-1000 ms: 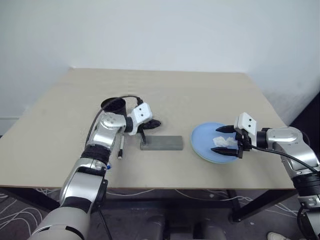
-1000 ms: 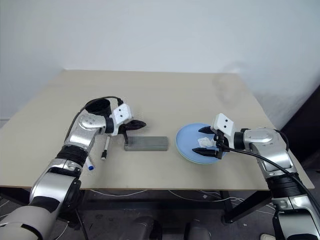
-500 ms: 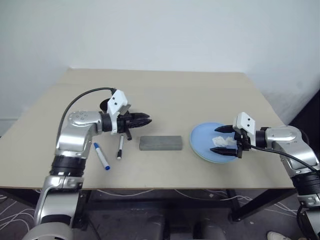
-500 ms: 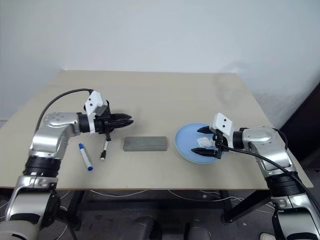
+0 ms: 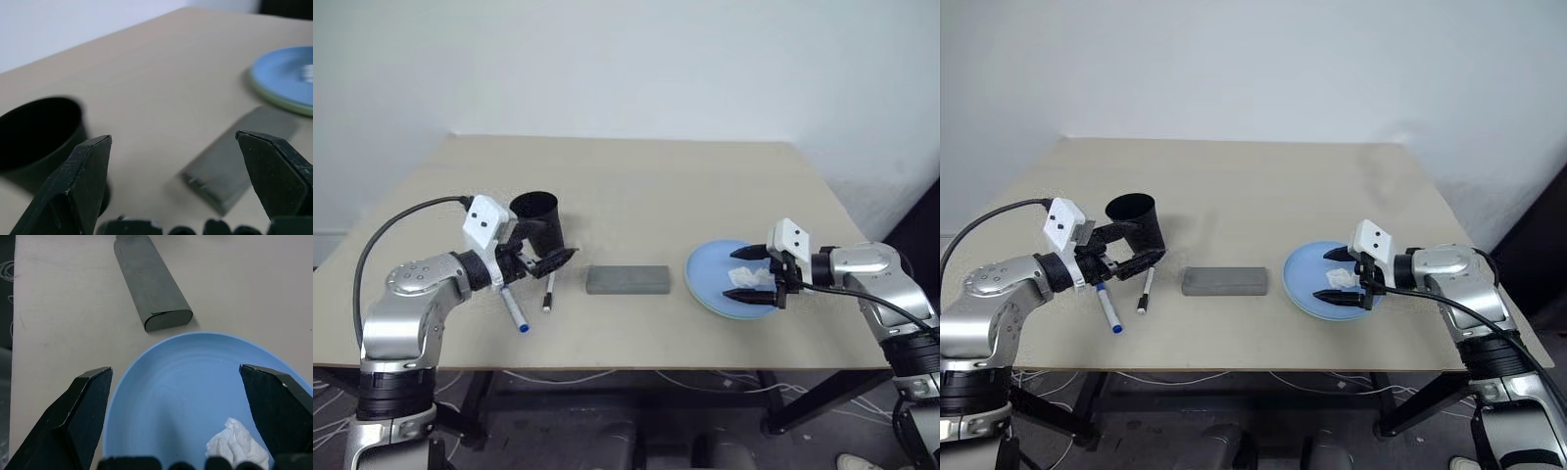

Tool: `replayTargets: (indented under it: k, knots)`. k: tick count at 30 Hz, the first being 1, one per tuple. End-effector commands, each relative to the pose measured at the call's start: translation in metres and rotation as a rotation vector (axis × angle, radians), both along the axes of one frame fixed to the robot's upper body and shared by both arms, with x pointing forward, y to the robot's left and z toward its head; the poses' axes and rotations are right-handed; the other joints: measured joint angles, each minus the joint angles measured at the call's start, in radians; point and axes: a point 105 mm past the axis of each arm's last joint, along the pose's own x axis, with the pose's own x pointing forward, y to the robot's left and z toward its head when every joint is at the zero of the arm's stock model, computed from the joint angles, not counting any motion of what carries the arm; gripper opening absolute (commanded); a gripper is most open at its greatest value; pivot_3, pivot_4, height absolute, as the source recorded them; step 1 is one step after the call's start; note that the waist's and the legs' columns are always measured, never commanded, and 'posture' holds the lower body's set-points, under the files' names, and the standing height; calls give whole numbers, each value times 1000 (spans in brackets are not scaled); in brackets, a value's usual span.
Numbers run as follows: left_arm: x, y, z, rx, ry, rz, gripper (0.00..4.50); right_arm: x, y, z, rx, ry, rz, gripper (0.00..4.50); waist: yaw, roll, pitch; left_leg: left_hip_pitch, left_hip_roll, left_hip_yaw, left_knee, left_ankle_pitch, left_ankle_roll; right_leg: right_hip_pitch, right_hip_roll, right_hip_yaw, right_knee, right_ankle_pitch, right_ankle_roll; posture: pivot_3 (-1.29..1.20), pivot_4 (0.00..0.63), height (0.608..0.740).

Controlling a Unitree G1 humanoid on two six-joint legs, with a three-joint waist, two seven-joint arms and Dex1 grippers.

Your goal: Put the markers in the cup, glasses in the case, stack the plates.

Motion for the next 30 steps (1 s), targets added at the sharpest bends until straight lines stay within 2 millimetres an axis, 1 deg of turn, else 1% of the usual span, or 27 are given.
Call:
replayTargets:
  k: [1,4,6,10,13,15,18,23,27,30]
  knots:
    - [-1,3,0,3,-15,62,4455,4,4,14,7,-51,32,4500,0,0,0,0,0,0,0,0,0,0,0,0,0,0,0,0,0,701]
    - [-1,11,-20,-11,35,183,4455,4,4,13,4,-48,36,4500,1,0,0,0,0,0,-2,0,-1,-1,0,0,0,0,0,0,0,701]
    - [-1,20,-32,11,81,269,4455,3,3,13,2,-46,36,4500,1,0,0,0,0,0,-3,0,-1,-1,0,0,-1,0,0,0,0,701]
    - [1,21,-36,-18,103,338,4455,3,1,12,0,-43,34,4500,1,0,0,0,0,0,-4,1,-1,-2,0,0,-1,1,1,0,0,701]
    - [4,18,-44,6,118,382,4455,4,2,12,1,-42,36,4500,1,0,0,0,0,0,-4,1,-1,-1,0,0,-1,1,1,0,0,701]
    - [6,20,-51,0,142,438,4455,4,2,12,1,-42,36,4500,1,0,0,0,0,0,-4,1,-1,-1,0,0,-1,1,1,0,0,701]
    - [6,14,-54,-1,152,423,4455,4,2,12,2,-41,37,4500,1,0,0,0,0,0,-4,1,-1,-1,0,0,-1,1,2,0,0,701]
    - [8,10,-59,23,185,428,4455,6,-3,9,-2,-40,32,4500,1,0,0,0,0,0,-5,1,-1,-2,0,0,-1,1,2,0,0,701]
    - [10,-1,-67,70,240,421,4455,7,-3,7,-1,-43,34,4500,1,0,0,0,0,0,-5,1,-1,-1,-1,0,-2,1,2,0,0,701]
    - [12,-9,-69,70,254,412,4455,7,-3,8,-1,-45,34,4500,1,0,0,0,0,0,-5,1,-1,-1,-1,0,-3,1,2,0,0,701]
